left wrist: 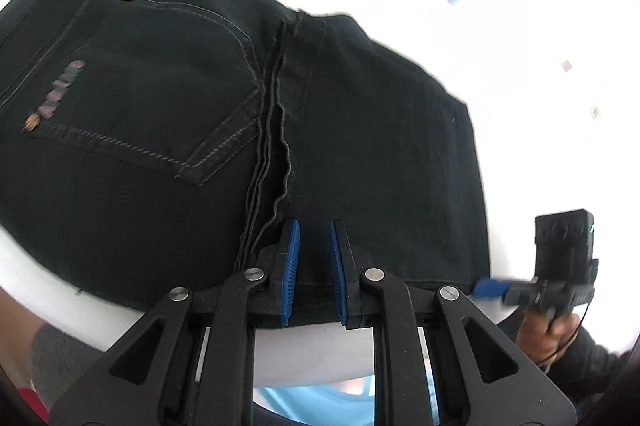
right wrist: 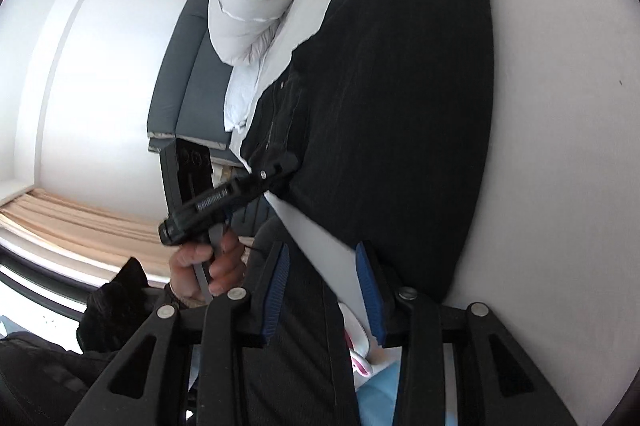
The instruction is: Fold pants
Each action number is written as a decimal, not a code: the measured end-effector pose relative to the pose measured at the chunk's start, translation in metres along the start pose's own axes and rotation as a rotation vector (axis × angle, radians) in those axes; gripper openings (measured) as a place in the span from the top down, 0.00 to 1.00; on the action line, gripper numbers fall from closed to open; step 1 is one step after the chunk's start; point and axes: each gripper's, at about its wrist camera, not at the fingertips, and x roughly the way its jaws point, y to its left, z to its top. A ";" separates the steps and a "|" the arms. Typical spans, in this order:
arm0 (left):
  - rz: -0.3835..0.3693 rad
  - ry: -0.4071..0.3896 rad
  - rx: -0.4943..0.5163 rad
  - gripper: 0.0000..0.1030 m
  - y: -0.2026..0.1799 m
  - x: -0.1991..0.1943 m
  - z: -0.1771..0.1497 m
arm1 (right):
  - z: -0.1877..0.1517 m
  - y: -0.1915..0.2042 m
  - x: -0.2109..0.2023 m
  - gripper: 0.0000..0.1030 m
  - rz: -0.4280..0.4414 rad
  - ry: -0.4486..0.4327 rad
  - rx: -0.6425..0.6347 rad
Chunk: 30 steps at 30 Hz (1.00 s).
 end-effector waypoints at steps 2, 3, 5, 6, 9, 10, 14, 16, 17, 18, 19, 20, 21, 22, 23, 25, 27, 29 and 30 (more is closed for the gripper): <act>0.009 -0.055 -0.027 0.85 0.005 -0.021 0.000 | -0.001 0.013 -0.003 0.56 -0.011 -0.001 -0.044; 0.012 -0.100 -0.046 0.85 0.010 -0.033 -0.001 | 0.000 0.017 -0.009 0.52 -0.003 -0.016 -0.054; -0.008 -0.167 -0.087 0.85 0.022 -0.054 -0.002 | 0.013 0.025 -0.021 0.44 0.025 -0.078 -0.070; -0.010 -0.211 -0.125 0.85 0.033 -0.066 -0.003 | 0.020 0.027 -0.027 0.40 0.033 -0.108 -0.071; -0.008 -0.287 -0.222 0.85 0.068 -0.093 -0.005 | 0.053 0.030 -0.030 0.38 0.060 -0.177 -0.048; 0.001 -0.304 -0.262 0.84 0.081 -0.099 -0.006 | 0.065 0.030 -0.027 0.38 0.063 -0.190 -0.039; -0.012 -0.385 -0.405 0.11 0.129 -0.118 -0.015 | 0.084 0.011 -0.005 0.30 0.079 -0.176 0.048; -0.026 -0.469 -0.491 0.06 0.151 -0.129 -0.024 | 0.086 -0.010 0.010 0.30 0.026 -0.145 0.131; -0.048 -0.482 -0.520 0.06 0.161 -0.133 -0.026 | 0.084 -0.021 0.022 0.34 -0.005 -0.129 0.157; -0.070 -0.489 -0.550 0.06 0.173 -0.136 -0.027 | 0.082 -0.024 0.023 0.44 -0.031 -0.140 0.148; -0.091 -0.500 -0.579 0.06 0.182 -0.136 -0.028 | 0.080 -0.025 0.023 0.44 -0.045 -0.151 0.139; -0.113 -0.504 -0.599 0.06 0.188 -0.135 -0.027 | 0.078 -0.026 0.019 0.44 -0.028 -0.161 0.138; -0.135 -0.501 -0.613 0.06 0.194 -0.131 -0.025 | 0.078 -0.027 0.017 0.44 -0.018 -0.163 0.145; -0.163 -0.495 -0.626 0.06 0.202 -0.130 -0.023 | 0.078 -0.028 0.016 0.44 -0.016 -0.160 0.158; -0.184 -0.490 -0.639 0.06 0.208 -0.126 -0.022 | 0.079 -0.031 0.014 0.44 -0.015 -0.157 0.173; -0.226 -0.481 -0.684 0.06 0.219 -0.121 -0.016 | 0.078 -0.035 0.010 0.44 -0.009 -0.162 0.196; -0.251 -0.485 -0.729 0.06 0.235 -0.118 -0.017 | 0.074 -0.037 0.004 0.44 -0.009 -0.169 0.196; -0.280 -0.496 -0.745 0.06 0.244 -0.114 -0.016 | 0.072 -0.035 0.005 0.44 -0.022 -0.168 0.183; -0.287 -0.492 -0.746 0.06 0.246 -0.115 -0.016 | 0.072 -0.034 0.005 0.44 -0.027 -0.166 0.179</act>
